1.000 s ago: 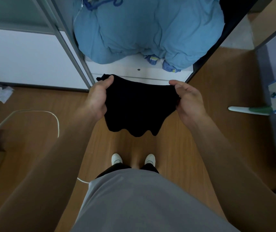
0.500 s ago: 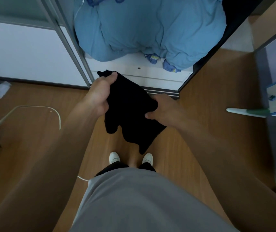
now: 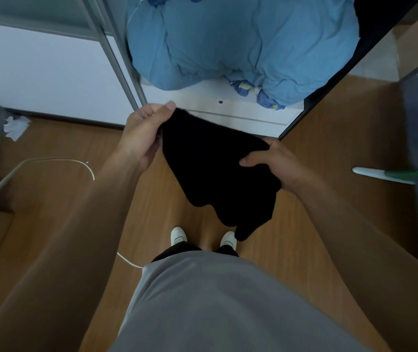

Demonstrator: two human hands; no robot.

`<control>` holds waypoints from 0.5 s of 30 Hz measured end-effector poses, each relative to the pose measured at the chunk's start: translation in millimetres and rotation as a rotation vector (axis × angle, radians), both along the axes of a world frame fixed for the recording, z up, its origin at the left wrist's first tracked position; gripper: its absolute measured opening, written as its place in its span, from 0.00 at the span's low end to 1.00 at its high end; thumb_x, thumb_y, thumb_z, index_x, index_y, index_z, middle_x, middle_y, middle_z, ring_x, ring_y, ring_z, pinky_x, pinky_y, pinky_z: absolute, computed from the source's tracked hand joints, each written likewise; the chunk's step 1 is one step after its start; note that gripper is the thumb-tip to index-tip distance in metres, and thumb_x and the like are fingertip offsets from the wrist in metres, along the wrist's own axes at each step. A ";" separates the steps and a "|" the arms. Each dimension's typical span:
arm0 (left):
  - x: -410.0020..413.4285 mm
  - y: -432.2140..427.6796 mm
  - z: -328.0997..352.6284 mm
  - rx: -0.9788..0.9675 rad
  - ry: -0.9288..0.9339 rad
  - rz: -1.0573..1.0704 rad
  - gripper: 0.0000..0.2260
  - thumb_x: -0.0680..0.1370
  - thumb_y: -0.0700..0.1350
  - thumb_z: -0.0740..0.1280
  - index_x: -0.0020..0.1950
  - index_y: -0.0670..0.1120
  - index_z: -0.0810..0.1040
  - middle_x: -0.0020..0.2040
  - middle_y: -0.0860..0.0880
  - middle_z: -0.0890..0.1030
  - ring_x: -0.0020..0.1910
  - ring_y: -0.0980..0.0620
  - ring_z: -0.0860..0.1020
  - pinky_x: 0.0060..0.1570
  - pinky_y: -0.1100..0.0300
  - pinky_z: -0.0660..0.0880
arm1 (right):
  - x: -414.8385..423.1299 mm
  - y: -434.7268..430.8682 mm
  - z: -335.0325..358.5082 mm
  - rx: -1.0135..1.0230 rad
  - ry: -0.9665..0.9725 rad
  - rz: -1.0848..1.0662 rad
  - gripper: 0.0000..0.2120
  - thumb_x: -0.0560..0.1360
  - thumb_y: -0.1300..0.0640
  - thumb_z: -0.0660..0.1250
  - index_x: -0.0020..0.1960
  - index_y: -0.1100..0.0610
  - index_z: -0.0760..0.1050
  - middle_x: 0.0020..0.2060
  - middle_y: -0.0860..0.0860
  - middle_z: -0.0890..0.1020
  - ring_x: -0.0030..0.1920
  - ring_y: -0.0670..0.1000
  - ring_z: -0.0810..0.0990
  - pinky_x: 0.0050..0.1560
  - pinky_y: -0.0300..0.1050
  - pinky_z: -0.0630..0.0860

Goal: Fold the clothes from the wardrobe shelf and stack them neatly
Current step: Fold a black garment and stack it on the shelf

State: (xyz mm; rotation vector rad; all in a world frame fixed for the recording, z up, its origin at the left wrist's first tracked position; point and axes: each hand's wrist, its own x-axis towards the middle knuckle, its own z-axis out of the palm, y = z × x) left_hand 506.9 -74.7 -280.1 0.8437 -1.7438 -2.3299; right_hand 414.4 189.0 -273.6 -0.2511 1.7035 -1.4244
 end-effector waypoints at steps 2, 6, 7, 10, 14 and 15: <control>4.2 -0.4 -8.5 0.083 0.114 -0.121 0.13 0.77 0.45 0.71 0.61 0.52 0.78 0.53 0.51 0.85 0.51 0.54 0.83 0.49 0.62 0.78 | -2.9 0.5 0.7 -0.042 -0.115 -0.121 0.12 0.62 0.61 0.75 0.45 0.57 0.80 0.32 0.51 0.85 0.32 0.50 0.84 0.31 0.38 0.78; 6.0 11.8 -21.4 0.049 0.003 -0.375 0.47 0.61 0.52 0.84 0.76 0.48 0.66 0.67 0.49 0.79 0.67 0.53 0.77 0.64 0.58 0.74 | -8.2 0.3 8.7 -0.143 -0.228 -0.127 0.06 0.68 0.60 0.70 0.33 0.57 0.83 0.27 0.51 0.82 0.24 0.48 0.80 0.25 0.35 0.73; 5.3 13.8 -23.9 0.060 -0.040 -0.409 0.48 0.57 0.56 0.85 0.73 0.47 0.69 0.64 0.51 0.81 0.64 0.55 0.79 0.60 0.62 0.76 | -8.0 -0.3 11.6 -0.156 -0.260 -0.128 0.08 0.69 0.59 0.69 0.32 0.56 0.83 0.26 0.50 0.81 0.23 0.47 0.79 0.24 0.34 0.72; 3.9 14.6 -27.3 0.233 -0.096 -0.430 0.35 0.55 0.61 0.84 0.58 0.51 0.81 0.55 0.54 0.86 0.56 0.57 0.83 0.48 0.66 0.79 | -11.1 -5.4 21.1 -0.170 -0.315 -0.182 0.06 0.68 0.56 0.71 0.34 0.56 0.84 0.27 0.50 0.82 0.25 0.48 0.80 0.28 0.35 0.75; -2.8 22.4 -28.2 0.297 -0.143 -0.356 0.22 0.68 0.56 0.79 0.60 0.51 0.82 0.58 0.49 0.85 0.58 0.51 0.83 0.50 0.61 0.80 | -18.9 -11.3 23.4 -0.160 -0.354 -0.295 0.10 0.72 0.51 0.72 0.46 0.57 0.87 0.40 0.53 0.86 0.38 0.51 0.85 0.44 0.42 0.82; -4.9 24.3 -27.4 0.314 -0.135 -0.308 0.22 0.72 0.54 0.76 0.63 0.49 0.80 0.59 0.48 0.85 0.59 0.49 0.83 0.51 0.60 0.80 | -20.3 -9.4 21.2 -0.226 -0.400 -0.361 0.15 0.74 0.49 0.71 0.53 0.59 0.86 0.47 0.54 0.86 0.45 0.52 0.85 0.52 0.45 0.81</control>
